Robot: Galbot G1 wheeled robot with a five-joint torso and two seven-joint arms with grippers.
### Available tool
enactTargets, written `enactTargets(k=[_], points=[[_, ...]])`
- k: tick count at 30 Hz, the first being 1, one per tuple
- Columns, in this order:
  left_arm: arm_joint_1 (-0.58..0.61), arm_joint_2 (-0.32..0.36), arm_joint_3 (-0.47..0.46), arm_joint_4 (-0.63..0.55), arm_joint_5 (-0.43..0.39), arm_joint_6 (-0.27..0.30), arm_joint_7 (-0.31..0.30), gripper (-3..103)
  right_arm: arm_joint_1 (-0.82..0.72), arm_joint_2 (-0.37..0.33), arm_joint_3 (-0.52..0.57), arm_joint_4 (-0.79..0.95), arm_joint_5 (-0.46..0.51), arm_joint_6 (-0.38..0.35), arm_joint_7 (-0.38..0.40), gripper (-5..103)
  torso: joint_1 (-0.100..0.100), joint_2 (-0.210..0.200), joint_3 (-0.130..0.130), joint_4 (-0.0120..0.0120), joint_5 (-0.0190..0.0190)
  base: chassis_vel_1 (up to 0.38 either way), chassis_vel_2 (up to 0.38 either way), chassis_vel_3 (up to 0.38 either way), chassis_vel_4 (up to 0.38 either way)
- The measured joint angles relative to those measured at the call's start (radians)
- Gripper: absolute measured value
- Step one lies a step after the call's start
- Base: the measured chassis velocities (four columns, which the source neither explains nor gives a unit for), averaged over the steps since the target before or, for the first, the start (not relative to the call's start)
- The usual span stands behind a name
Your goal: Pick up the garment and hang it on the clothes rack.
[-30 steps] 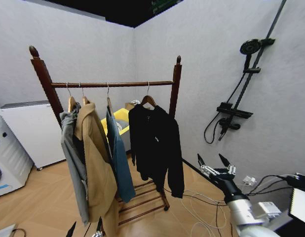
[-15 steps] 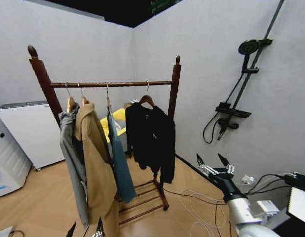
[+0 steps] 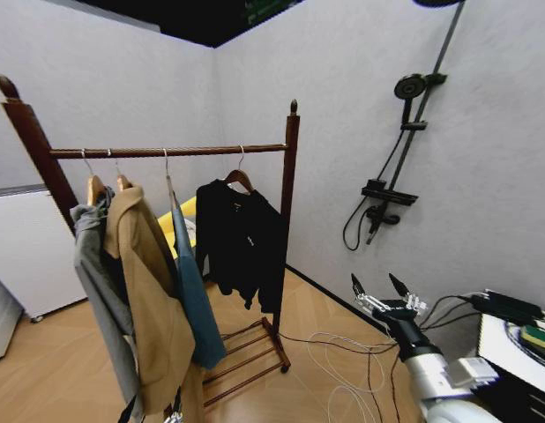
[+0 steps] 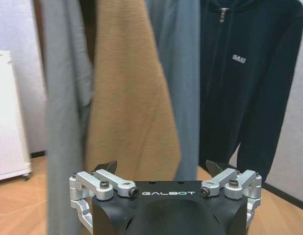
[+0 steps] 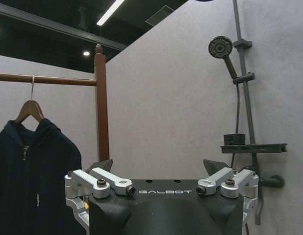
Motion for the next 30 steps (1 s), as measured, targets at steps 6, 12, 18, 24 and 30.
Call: enactTargets(k=[6, 12, 18, 24, 30], points=[[0.000, 0.000, 0.000, 0.000, 0.000, 0.000, 0.000, 100, 0.000, 0.000, 0.000, -0.001, 0.000, 0.000, 0.000, 100, 0.000, 0.000, 0.000, 0.0000, 0.0000, -0.117, -0.123, -0.111, -0.115], [0.000, 0.000, 0.000, 0.000, 0.000, 0.000, 0.000, 100, 0.000, 0.000, 0.000, -0.001, 0.000, 0.000, -0.001, 100, 0.000, 0.000, 0.000, 0.0000, -0.0001, -0.135, -0.134, -0.118, -0.126], [0.000, 0.000, 0.000, 0.000, 0.000, 0.000, 0.000, 100, 0.001, 0.000, 0.000, -0.001, 0.001, 0.000, -0.001, 100, 0.000, 0.000, 0.000, 0.0001, -0.0001, -0.124, -0.114, -0.125, -0.118], [0.000, 0.000, 0.000, 0.000, 0.000, 0.000, 0.000, 100, 0.001, 0.000, 0.000, -0.001, 0.001, 0.000, -0.001, 100, 0.000, 0.000, 0.000, 0.0003, 0.0000, -0.113, -0.124, -0.102, -0.120], [0.000, 0.000, 0.000, 0.000, 0.000, 0.000, 0.000, 100, 0.001, 0.000, -0.001, -0.001, 0.001, 0.000, -0.001, 100, 0.000, 0.000, 0.000, -0.0002, -0.0003, -0.128, -0.103, -0.121, -0.147]])
